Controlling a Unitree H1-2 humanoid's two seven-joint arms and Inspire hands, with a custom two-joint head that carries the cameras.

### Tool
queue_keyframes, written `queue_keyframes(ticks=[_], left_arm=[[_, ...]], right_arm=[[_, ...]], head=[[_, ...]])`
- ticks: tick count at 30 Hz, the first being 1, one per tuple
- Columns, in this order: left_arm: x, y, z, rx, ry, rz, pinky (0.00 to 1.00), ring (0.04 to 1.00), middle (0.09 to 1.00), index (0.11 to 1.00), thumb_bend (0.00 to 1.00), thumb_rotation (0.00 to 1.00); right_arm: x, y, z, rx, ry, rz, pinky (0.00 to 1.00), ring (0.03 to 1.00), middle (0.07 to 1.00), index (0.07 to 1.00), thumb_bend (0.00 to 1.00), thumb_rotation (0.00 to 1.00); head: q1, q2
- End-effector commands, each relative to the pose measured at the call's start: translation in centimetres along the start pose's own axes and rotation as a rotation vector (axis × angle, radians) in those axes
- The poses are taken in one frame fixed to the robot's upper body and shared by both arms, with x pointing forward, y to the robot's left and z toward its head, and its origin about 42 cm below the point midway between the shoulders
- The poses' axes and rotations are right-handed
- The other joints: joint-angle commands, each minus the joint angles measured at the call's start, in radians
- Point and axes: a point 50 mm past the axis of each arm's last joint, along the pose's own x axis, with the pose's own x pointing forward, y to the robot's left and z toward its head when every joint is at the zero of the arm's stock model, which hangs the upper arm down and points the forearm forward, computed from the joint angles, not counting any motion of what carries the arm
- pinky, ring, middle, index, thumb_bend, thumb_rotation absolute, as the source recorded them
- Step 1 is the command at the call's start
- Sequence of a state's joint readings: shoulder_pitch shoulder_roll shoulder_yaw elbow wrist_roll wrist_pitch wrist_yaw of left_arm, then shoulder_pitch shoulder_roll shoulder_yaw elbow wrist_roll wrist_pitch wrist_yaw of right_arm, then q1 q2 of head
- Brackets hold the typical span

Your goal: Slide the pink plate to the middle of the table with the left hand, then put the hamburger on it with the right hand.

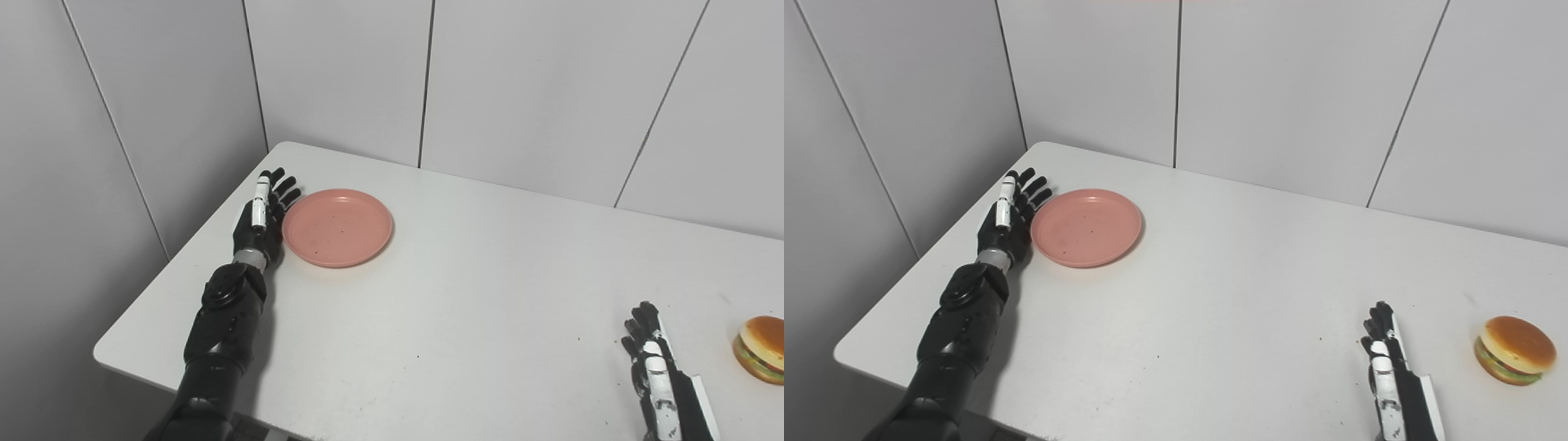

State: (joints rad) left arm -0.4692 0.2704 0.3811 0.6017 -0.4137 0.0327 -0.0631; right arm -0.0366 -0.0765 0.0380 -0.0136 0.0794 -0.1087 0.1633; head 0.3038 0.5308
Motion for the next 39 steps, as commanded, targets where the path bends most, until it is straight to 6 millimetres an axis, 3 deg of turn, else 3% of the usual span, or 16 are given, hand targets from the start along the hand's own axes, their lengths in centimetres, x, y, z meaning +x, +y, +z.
queue_keyframes(ticks=[1, 8, 13, 39], left_arm=[[0.4, -1.7, -0.3, -0.029, 0.041, -0.025, 0.91, 0.877, 0.883, 0.887, 0.38, 1.00], [0.1, -3.1, -0.9, -0.069, 0.059, -0.063, 0.87, 0.879, 0.889, 0.888, 0.36, 1.00], [0.0, -4.1, -1.5, -0.079, 0.065, -0.099, 0.91, 0.880, 0.889, 0.883, 0.36, 1.00], [-2.6, -10.4, -5.6, -0.157, 0.177, -0.254, 0.90, 0.886, 0.896, 0.889, 0.37, 1.00]], right_arm=[[-1.0, 0.3, -1.7, 0.019, 0.057, -0.008, 1.00, 0.996, 1.000, 1.000, 0.11, 1.00], [-0.9, 0.5, -1.6, 0.015, 0.064, -0.008, 1.00, 0.999, 1.000, 1.000, 0.13, 1.00], [-0.9, 0.8, -1.4, 0.024, 0.065, -0.016, 1.00, 0.991, 1.000, 1.000, 0.12, 1.00], [-0.6, 1.7, -1.1, 0.019, 0.062, -0.030, 1.00, 0.981, 0.995, 0.997, 0.15, 1.00]], head=[[-0.001, 0.004], [-0.019, 0.015], [-0.032, 0.025], [-0.103, 0.055]])
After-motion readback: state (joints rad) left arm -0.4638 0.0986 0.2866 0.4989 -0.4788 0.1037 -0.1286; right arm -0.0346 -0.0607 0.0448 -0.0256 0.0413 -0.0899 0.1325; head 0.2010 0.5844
